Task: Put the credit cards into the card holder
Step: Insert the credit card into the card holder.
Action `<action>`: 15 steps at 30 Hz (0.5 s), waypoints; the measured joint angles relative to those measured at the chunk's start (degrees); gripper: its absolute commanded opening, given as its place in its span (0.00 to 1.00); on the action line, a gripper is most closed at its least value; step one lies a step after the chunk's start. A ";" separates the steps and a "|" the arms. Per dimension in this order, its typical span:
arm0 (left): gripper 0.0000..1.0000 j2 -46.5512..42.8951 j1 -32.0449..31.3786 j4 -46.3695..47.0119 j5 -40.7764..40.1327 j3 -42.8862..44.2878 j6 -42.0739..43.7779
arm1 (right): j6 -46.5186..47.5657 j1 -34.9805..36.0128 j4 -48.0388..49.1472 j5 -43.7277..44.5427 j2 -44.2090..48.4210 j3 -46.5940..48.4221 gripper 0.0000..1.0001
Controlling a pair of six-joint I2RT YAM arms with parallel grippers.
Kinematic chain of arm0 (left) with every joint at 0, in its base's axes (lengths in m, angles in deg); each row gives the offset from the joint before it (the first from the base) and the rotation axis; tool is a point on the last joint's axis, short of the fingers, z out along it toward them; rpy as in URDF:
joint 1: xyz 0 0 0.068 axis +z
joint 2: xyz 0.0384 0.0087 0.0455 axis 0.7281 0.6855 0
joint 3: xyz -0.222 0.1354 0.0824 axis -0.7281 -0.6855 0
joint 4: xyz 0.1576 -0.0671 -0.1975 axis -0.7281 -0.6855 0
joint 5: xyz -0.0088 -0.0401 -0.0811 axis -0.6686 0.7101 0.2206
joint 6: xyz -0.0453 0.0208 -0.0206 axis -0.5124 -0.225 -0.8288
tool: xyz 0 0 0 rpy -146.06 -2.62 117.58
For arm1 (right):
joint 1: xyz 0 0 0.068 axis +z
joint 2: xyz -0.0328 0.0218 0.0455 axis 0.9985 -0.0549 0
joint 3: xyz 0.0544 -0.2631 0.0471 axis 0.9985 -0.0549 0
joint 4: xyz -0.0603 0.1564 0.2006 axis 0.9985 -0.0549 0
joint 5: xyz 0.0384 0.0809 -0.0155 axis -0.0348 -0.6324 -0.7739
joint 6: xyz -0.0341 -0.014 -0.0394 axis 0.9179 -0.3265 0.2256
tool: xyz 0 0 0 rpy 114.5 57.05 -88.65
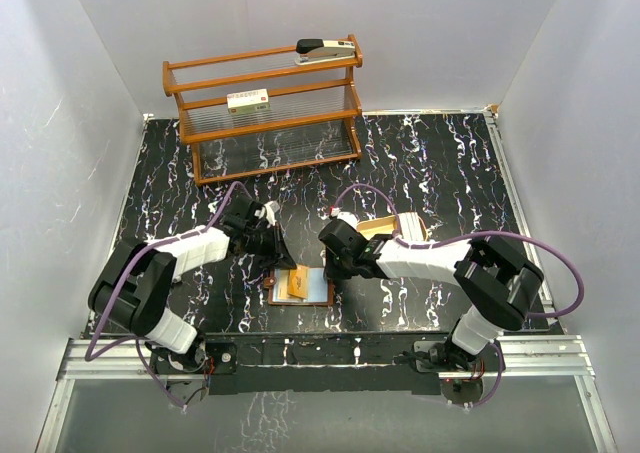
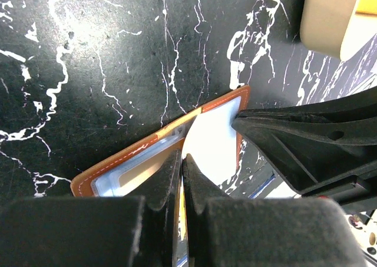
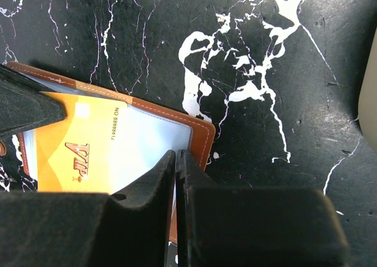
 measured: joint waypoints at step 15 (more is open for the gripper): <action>0.00 1.88 0.02 -2.95 1.81 1.75 2.99 | 0.02 0.00 0.07 0.02 0.11 -0.13 0.04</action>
